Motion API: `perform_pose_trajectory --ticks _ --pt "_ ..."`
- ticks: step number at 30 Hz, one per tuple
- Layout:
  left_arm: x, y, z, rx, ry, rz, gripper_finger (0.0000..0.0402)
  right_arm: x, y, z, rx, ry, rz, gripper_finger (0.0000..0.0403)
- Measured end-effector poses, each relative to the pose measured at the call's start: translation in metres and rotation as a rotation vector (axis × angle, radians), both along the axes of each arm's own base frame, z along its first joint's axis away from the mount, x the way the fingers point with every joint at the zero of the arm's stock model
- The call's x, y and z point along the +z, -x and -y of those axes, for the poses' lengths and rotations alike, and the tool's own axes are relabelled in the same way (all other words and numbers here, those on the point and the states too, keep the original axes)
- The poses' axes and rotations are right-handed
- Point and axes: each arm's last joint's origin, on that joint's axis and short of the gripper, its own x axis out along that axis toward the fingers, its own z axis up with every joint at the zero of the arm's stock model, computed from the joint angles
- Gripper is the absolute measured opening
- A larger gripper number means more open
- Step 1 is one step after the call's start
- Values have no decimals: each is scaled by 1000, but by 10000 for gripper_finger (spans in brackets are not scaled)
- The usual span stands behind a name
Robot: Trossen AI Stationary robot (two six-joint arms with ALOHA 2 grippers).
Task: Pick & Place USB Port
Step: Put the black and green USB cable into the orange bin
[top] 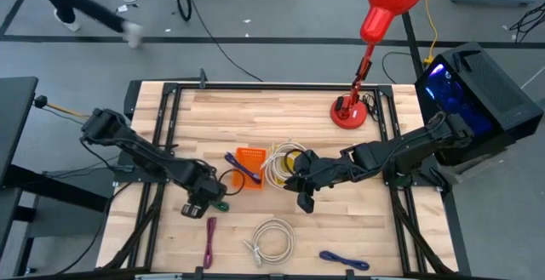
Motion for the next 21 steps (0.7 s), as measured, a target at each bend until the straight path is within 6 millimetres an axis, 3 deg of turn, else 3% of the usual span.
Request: perform_pose_trajectory --ticks 6,18,21 --pt "-12 -10 6 -15 48 3 123 0 -1 2 -12 -10 -2 75" --pt "-30 -16 10 -78 14 -32 123 1 -1 2 -6 -24 10 75" --pt "-30 -17 9 -59 -37 0 108 1 -2 1 -8 -28 13 75"
